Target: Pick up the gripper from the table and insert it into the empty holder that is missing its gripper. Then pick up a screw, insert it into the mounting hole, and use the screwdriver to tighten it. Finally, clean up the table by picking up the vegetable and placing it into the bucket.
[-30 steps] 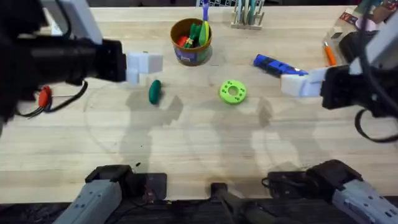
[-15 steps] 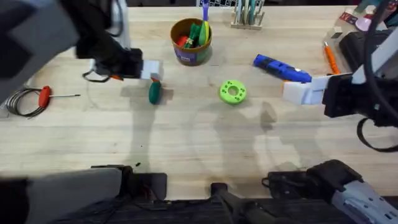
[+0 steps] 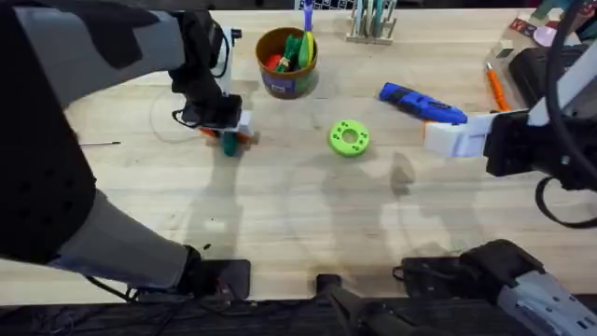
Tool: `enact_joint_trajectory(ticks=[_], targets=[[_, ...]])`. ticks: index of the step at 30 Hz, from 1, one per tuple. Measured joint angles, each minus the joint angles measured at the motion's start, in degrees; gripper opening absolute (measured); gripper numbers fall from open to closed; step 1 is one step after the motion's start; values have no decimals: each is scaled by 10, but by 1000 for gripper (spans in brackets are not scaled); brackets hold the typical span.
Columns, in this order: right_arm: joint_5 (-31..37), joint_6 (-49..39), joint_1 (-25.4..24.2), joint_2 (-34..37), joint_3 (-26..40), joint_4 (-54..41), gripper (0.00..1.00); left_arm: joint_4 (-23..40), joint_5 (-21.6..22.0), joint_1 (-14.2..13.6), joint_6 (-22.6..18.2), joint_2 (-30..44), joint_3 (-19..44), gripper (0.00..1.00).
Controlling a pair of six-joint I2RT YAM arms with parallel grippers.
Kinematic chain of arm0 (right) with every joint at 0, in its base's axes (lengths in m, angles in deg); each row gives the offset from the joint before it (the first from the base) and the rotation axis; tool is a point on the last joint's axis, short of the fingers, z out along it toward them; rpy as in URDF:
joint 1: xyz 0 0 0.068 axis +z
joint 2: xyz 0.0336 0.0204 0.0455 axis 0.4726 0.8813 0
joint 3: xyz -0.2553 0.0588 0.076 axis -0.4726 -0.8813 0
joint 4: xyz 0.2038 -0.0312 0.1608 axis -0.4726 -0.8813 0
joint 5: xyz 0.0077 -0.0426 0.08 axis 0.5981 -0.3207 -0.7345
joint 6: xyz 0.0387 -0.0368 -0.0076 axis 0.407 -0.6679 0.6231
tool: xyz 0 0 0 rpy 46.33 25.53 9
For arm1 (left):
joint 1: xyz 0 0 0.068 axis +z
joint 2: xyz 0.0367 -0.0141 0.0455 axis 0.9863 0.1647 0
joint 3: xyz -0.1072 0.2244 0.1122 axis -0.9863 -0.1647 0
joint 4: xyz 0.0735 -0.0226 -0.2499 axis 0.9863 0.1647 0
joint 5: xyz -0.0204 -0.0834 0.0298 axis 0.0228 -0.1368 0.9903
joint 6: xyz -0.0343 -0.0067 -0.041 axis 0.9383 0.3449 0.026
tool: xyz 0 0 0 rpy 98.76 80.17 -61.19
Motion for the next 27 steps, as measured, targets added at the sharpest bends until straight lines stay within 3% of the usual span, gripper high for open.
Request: enact_joint_trajectory(ticks=[3,4,12,19,23,27], targets=[[0,0,0,0,0,0,979,2,-2,-1,0,-1,2,90],[0,0,0,0,0,0,980,3,-2,-1,-1,-1,3,32],[0,0,0,0,0,0,979,55,-11,0,0,-1,38,25],[0,0,0,0,0,0,980,112,-18,0,0,-8,217,24],[0,0,0,0,0,0,979,86,-45,0,0,-20,285,24],[0,0,0,0,0,0,979,11,-92,-2,1,-24,302,24]])
